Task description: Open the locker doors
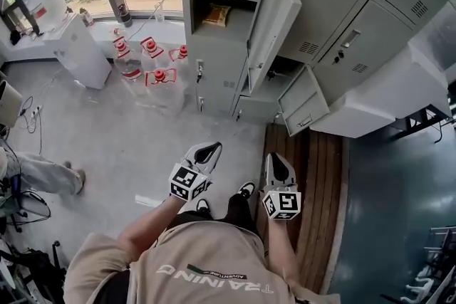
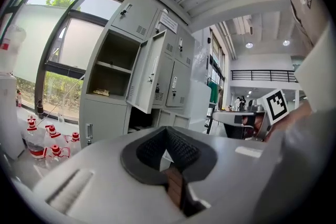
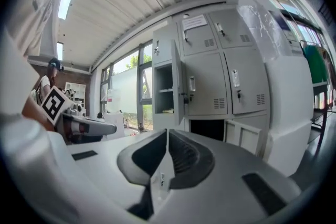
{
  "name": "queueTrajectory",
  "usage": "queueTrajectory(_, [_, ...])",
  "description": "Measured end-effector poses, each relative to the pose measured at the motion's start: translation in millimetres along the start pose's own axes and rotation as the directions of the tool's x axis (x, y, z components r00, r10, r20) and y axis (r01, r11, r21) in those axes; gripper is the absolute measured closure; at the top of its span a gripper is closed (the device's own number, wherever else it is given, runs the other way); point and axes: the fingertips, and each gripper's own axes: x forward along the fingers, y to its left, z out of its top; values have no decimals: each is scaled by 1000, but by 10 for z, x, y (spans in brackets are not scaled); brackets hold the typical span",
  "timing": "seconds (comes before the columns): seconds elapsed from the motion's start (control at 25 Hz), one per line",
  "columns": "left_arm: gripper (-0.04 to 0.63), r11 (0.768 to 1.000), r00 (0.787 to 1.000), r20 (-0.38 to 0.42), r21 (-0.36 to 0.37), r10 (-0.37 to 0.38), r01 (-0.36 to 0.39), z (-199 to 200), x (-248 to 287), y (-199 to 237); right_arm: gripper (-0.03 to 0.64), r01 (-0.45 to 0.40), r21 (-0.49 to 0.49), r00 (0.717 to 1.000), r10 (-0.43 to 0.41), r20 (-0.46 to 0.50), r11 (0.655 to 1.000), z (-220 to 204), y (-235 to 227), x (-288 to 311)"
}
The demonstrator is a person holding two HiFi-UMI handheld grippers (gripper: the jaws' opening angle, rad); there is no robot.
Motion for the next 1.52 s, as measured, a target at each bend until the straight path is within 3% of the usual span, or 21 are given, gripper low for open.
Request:
queueTrajectory(0.24, [589, 990, 999, 36, 137, 34, -39, 458, -43, -136, 606, 21, -33, 998, -19, 61, 999, 604, -29, -136])
queueTrajectory(0.56, [589, 982, 988, 139, 172, 60, -83, 1189, 104, -135, 606, 0, -75, 991, 10, 132, 997, 1090, -317, -53])
queueTrajectory(1.0, [589, 984, 986, 141, 140, 95, -114, 1220, 115, -173, 606, -29, -77, 993, 38, 116, 997, 1143, -335, -82])
queueTrajectory(1.28, [589, 984, 988, 126, 139, 95, -112, 1085, 16, -292, 606, -72, -167, 993, 86, 80, 983, 1070, -121, -94])
queueTrajectory(1.52, [589, 984, 989, 107, 136, 100, -114, 1030, -72, -324, 606, -85, -153, 992, 97, 77, 985, 1042, -52, -150])
